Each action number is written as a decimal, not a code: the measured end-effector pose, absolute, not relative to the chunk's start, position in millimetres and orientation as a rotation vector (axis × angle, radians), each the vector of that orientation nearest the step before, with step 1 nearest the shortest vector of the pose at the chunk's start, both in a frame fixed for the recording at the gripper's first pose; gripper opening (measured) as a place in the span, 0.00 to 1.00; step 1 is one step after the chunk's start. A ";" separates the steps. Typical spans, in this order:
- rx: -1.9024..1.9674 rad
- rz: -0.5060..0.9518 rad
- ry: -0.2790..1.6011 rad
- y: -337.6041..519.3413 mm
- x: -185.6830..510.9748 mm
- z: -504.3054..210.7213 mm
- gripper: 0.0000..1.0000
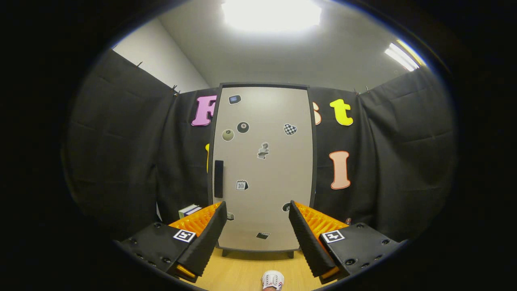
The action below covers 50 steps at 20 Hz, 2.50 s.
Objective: Open the shoe cabinet door, grab the shoes and put them into the shoe cabinet, then close the shoe cabinet door.
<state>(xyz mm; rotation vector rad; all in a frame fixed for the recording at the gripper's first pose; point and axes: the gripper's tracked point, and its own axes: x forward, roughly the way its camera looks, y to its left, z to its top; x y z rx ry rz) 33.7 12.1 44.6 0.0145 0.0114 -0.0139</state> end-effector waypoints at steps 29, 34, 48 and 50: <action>-0.013 0.119 0.056 127.0 278.7 23.4 0.97; -0.037 0.093 0.118 136.6 298.6 -0.1 0.85; 0.032 0.058 0.213 145.4 307.1 -12.0 0.29; 0.033 0.065 0.215 146.6 305.5 -12.1 0.23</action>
